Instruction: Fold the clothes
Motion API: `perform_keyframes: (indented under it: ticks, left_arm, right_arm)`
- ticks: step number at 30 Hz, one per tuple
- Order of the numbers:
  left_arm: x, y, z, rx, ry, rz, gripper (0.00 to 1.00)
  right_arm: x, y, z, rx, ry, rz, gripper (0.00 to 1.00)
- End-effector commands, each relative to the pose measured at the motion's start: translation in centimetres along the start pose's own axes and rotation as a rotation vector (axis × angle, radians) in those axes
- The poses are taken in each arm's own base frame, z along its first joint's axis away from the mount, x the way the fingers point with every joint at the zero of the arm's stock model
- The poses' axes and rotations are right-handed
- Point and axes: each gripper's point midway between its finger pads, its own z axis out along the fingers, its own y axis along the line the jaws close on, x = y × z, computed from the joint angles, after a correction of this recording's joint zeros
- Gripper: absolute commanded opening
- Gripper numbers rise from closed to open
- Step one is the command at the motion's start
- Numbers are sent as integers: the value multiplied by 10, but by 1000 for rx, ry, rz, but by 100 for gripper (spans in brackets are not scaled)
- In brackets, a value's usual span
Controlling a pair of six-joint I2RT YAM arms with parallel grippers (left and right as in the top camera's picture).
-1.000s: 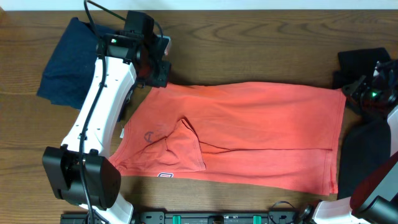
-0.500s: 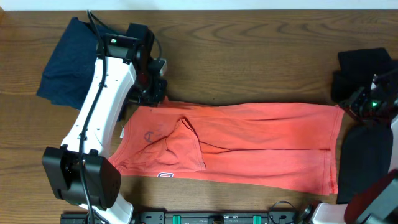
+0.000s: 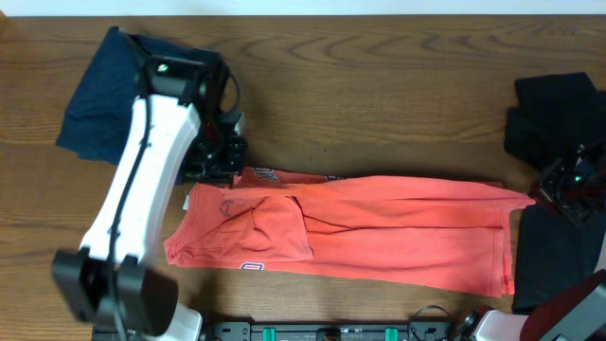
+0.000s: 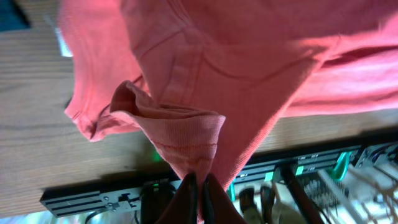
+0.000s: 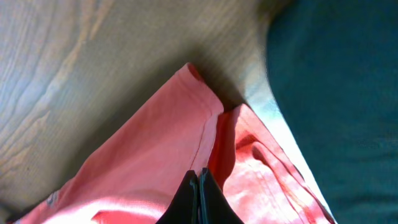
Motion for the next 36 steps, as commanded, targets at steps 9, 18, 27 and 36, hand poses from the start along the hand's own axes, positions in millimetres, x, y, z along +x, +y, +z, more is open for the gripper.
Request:
perform_keyframes:
  ticks: [9, 18, 27, 36]
  left_arm:
    - [27, 11, -8, -37, -108, -49, 6]
    - [41, 22, 48, -53, 23, -76, 6]
    - [51, 32, 50, -60, 64, -114, 6]
    - [57, 37, 56, -85, 93, -117, 6]
  right_arm:
    - [12, -5, -14, 22, 4, 15, 1]
    - [24, -27, -25, 155, 6, 21, 1]
    - [44, -52, -31, 299, 78, 56, 1]
    - [55, -60, -26, 328, 115, 61, 1]
